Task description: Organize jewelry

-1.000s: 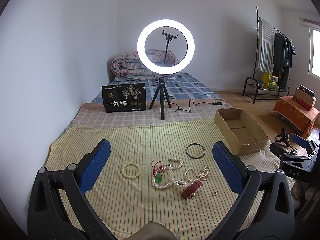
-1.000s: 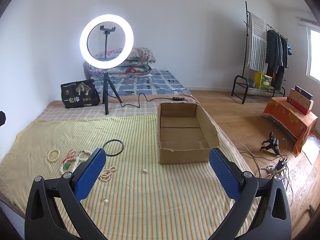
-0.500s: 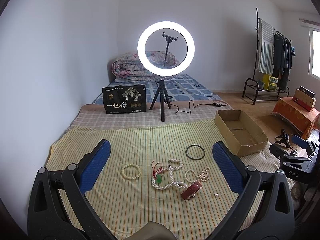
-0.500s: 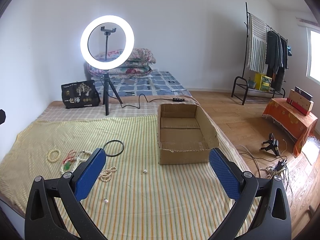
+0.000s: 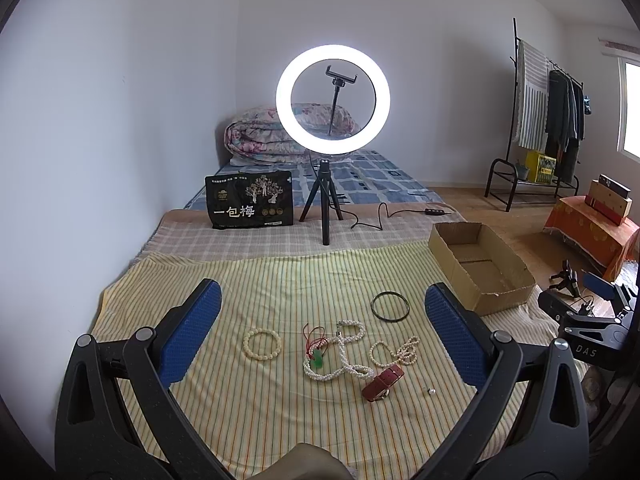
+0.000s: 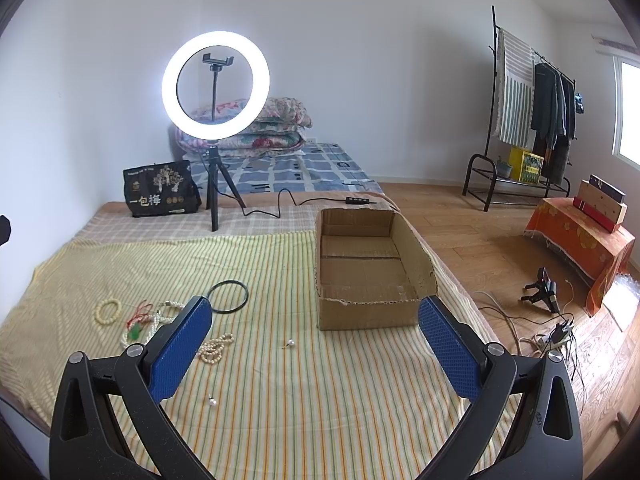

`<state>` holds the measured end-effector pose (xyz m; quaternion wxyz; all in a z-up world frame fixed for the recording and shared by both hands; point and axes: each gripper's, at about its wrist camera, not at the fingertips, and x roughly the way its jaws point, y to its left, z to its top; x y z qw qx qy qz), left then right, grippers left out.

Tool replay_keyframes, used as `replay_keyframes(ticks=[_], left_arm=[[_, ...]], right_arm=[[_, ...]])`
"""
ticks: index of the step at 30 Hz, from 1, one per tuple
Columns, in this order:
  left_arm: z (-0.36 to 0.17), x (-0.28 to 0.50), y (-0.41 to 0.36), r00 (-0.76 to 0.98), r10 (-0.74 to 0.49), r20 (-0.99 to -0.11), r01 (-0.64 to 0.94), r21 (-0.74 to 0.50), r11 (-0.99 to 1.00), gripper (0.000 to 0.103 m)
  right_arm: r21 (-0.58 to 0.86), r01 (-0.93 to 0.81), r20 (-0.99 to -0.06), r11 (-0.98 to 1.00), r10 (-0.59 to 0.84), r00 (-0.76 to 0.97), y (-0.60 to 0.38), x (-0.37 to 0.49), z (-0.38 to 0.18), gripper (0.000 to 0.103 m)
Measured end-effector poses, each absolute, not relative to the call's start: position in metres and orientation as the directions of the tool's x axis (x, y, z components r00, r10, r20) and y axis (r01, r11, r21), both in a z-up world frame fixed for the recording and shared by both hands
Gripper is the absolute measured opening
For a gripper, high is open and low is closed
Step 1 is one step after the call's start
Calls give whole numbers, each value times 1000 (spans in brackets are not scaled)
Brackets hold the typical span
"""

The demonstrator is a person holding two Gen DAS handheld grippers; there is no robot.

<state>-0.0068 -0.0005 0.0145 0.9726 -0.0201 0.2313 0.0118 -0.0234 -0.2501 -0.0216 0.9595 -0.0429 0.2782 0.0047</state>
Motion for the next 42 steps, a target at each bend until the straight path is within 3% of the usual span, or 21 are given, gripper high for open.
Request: replay_keyframes(ticks=[31,42], left_arm=[[27,-5,3,887,20,-461,-39,-33,999,103],[6,7,14,874,19,-486,-39,-31,999,103]], right_arm=[[-86,-39,-537,996,-14,844,-249,-24,-24,102],[-45,-67,-547,997,31,836,-253,-12,-34,102]])
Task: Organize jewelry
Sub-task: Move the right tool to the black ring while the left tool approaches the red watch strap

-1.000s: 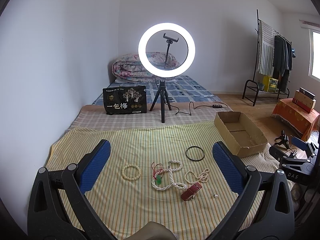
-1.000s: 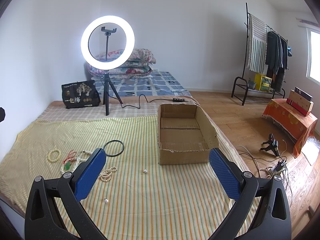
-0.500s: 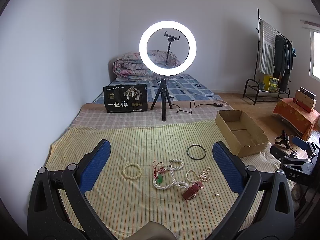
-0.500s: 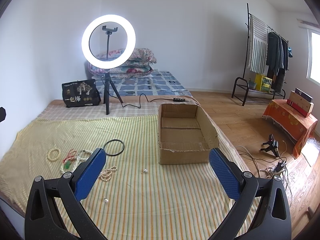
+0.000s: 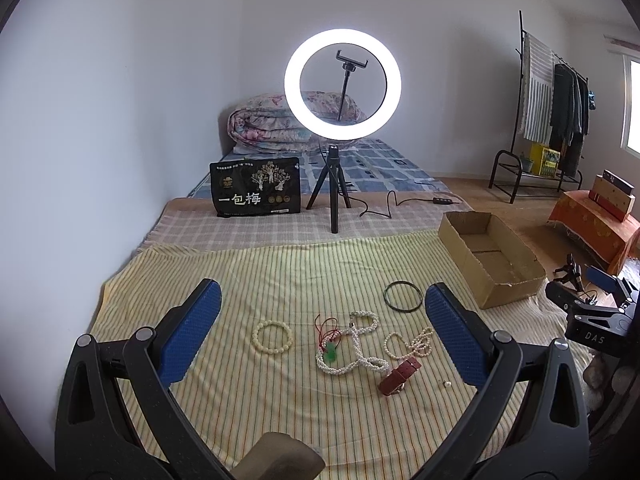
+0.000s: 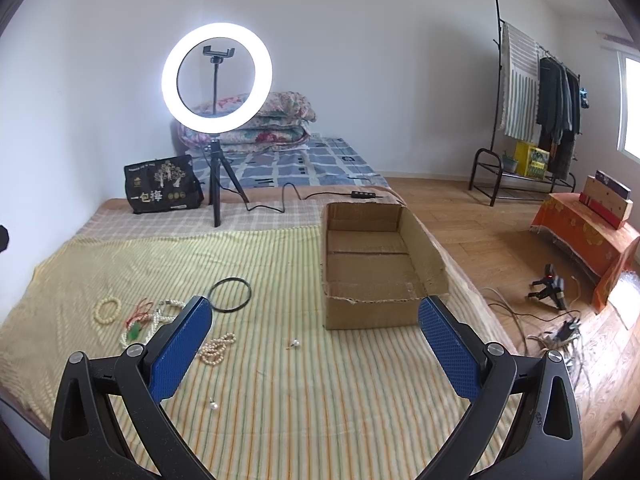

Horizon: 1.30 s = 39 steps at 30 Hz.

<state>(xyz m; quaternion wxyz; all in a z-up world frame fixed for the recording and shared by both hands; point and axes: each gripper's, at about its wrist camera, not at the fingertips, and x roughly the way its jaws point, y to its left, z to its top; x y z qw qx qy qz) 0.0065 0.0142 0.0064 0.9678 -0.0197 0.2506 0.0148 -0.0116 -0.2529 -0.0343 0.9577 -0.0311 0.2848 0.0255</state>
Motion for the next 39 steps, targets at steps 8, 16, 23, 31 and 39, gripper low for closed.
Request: replay_keyframes(ticks=[8,16,23,31,39], left_arm=[[-17,13,19,854,-27,-520,17,-24,1000,103],[-47,20,4,775,-185,-605,180,-69,981,98],[-76,31,-14,676,-305,-670,304,-124,945,72],[-119,57,-19,536,-355,-766,337,-191,922,55],[-141,71,-29,506,-361,-783,352,-195,916,55]], right_arm=[[-10,-166,-545,986,134,827,-245,7,-40,102],[25,-218,-614,976,187,767,-231,44,-47,102],[113,-274,-712,955,270,648,-208,92,-69,90],[208,-232,-827,950,297,478,-191,141,-119,57],[259,-150,-876,954,298,380,-200,171,-163,37]])
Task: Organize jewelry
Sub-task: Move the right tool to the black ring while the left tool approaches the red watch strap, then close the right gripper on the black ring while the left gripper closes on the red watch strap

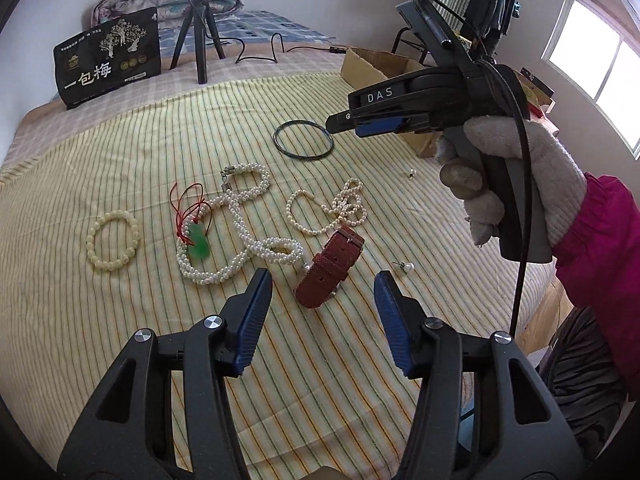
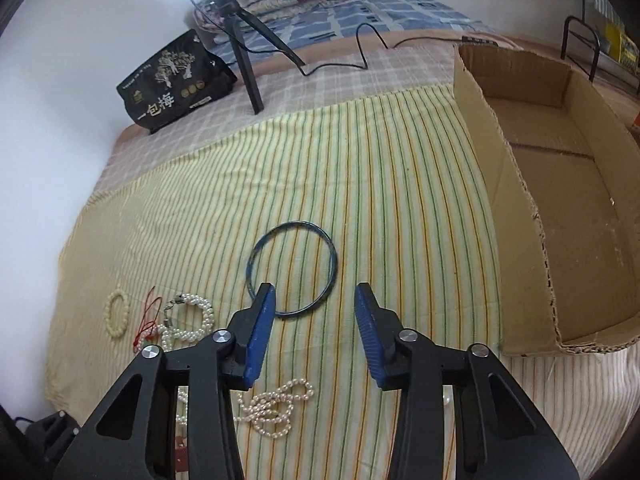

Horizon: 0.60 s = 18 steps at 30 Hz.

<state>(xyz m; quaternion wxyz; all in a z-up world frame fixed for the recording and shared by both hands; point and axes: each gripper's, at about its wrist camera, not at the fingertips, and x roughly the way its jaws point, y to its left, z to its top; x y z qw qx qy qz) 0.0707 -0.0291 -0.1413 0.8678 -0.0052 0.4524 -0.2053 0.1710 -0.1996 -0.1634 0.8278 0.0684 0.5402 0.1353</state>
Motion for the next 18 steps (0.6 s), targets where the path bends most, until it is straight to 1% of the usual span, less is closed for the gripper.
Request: replay_keyframes(ticks=[3,6,11,14,16,18], left_arm=[[-145,74,-30,493,-369,-787,354,-206,912,55],[-147,77,-32,493,-371,-787,361,-202,910,55],[-154,84,-32,488,-361,-795,353,-199,914,55],[-156,86,-34,482,-360,-799,351,-201,915,55],[-157,87,-35,480,-359,-801,354,-197,914,55],[-159,88,-36,473,-360,-804,357,-198,913,53]], right_arm=[[276,-120,-879,953,301,369,-205,178,-173,37],[286,-112,-881,952,307,360,-206,183,-177,32],[265,-107,-894,958,285,344,-200,193,-188,29],[229,-105,-903,968,252,347,-197,196,-190,23],[208,-103,-907,973,231,351,-196,196,-191,17],[186,-108,-909,977,213,358,-195,196,-191,13]])
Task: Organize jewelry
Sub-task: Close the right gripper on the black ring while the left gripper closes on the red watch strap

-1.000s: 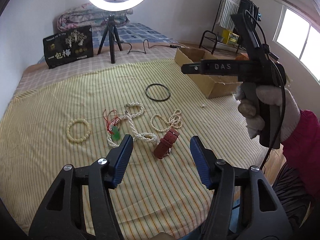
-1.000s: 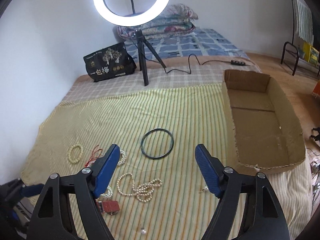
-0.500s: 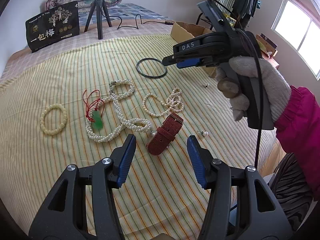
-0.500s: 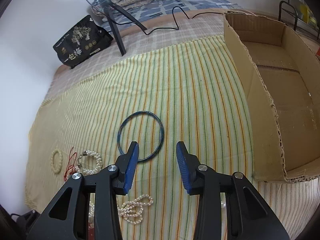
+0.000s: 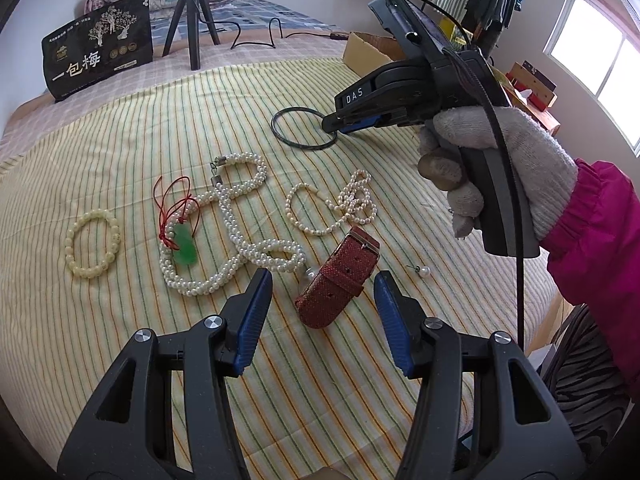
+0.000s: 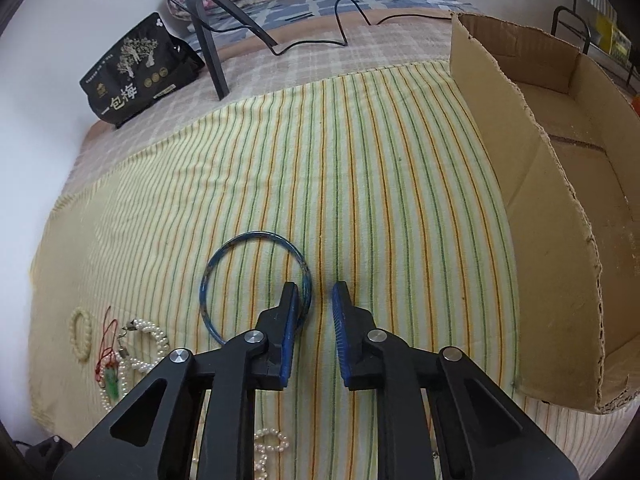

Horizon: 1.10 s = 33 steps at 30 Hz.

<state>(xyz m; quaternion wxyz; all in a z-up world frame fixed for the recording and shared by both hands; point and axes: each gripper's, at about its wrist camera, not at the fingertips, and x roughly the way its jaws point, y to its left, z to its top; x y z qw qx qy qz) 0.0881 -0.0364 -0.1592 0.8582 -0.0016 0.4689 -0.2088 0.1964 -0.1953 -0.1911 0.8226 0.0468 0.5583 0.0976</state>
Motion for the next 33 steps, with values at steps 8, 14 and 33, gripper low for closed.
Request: replay_keyframes(ticks=[8,14,33], left_arm=[[-167,93,-40,454,-355,-817,360,-197,912,29],[-166,95,-39,447,-373,-813,354,-222,908,19],[-139,89,-24,514,-381,-769,315,-244,917,18]], right_arm=[[163,-131,-904,978,201,377,-193,195,-188,4],[181,-155,-892,971,229,389,-188,192,-180,3],[178,-221,-839,959,266,476,-176,180,-137,2]])
